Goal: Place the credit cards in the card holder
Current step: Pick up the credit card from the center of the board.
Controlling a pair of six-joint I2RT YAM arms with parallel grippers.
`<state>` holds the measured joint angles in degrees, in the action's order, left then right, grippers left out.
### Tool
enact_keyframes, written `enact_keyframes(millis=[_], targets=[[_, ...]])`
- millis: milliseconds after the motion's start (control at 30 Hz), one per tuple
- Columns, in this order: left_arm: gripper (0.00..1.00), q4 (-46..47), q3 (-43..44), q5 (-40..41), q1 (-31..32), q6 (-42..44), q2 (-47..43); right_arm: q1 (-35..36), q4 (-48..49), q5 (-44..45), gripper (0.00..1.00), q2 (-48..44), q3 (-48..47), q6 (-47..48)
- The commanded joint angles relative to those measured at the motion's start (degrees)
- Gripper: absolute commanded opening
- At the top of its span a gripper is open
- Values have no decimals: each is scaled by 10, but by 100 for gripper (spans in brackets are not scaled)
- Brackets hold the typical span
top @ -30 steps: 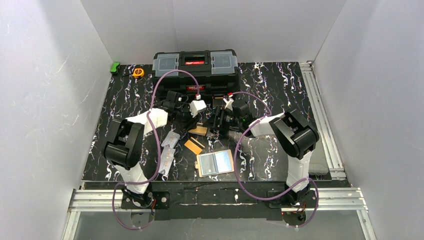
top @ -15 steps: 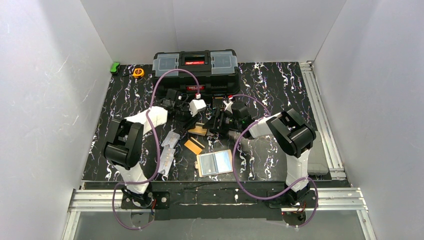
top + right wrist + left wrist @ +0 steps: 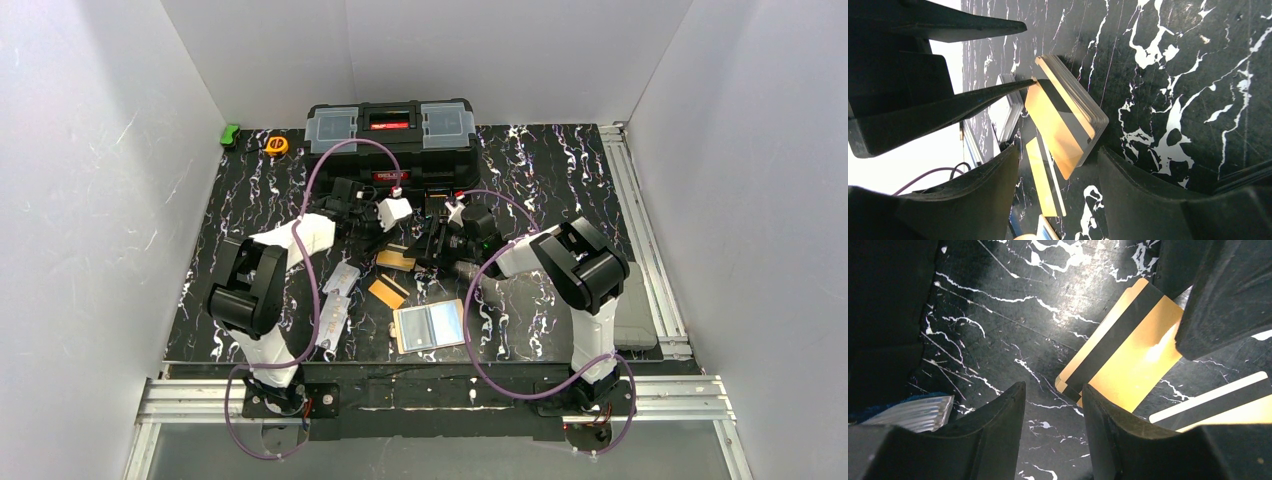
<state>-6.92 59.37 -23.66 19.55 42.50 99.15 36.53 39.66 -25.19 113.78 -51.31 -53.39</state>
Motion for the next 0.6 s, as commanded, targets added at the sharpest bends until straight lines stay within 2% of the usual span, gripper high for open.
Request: enact_keyframes(millis=[0,300,433,567], targets=[[45,-6,-13,2,16,21,-2,3,24,4,66,10,-10,-6],[44,-34,-12,-16,35,28,-3,4,59,4,66,19,5,-27],[44,-42,-12,-28,42,29,-2,4,83,1,62,28,11,-47],[43,-48,-17,-35,45,30,-3,4,92,0,53,32,14,-54]])
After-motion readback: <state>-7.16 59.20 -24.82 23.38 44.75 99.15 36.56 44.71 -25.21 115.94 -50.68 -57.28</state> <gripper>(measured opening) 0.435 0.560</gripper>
